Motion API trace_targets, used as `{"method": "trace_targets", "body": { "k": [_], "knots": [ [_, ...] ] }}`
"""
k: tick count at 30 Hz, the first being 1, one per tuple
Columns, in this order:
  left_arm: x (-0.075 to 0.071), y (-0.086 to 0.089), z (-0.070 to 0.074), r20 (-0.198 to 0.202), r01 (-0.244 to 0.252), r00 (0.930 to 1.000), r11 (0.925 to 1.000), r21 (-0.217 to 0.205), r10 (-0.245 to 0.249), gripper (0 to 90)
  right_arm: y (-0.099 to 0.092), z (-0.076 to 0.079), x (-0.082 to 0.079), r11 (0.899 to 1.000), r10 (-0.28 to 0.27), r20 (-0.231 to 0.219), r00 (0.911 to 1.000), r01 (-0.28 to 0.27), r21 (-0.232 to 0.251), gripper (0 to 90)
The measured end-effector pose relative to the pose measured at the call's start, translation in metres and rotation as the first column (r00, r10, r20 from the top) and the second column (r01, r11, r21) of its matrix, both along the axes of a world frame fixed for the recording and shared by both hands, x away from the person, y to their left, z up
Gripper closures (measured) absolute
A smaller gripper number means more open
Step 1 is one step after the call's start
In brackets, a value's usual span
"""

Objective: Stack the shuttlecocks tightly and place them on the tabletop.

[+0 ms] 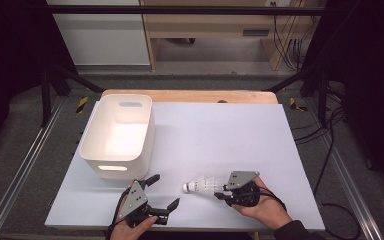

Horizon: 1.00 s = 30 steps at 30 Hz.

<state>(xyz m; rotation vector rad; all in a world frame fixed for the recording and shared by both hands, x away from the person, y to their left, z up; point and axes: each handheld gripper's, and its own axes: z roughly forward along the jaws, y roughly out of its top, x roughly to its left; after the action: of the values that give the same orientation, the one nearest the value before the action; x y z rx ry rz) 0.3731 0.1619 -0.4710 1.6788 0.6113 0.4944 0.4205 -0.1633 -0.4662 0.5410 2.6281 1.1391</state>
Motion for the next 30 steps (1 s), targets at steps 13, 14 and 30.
{"method": "trace_targets", "body": {
  "k": [13,14,30],
  "knots": [
    [0.0002,0.0001,-0.0003,-0.003,-0.002,1.0000,1.0000,0.003,0.002,3.1,-0.0010,-0.0009,-0.0038,0.999,-0.012,0.006,0.9999,0.013,-0.037,58.2],
    [0.0002,0.0000,-0.0003,-0.003,-0.002,1.0000,1.0000,0.002,0.002,3.2,-0.0017,-0.0010,-0.0042,0.999,-0.017,0.006,0.9998,0.017,-0.042,56.0],
    [0.0006,0.0003,-0.0007,-0.005,-0.003,1.0000,1.0000,0.009,0.003,3.1,-0.0089,-0.0018,-0.0063,0.997,-0.057,0.019,0.9982,0.058,-0.056,44.1]
  ]
}}
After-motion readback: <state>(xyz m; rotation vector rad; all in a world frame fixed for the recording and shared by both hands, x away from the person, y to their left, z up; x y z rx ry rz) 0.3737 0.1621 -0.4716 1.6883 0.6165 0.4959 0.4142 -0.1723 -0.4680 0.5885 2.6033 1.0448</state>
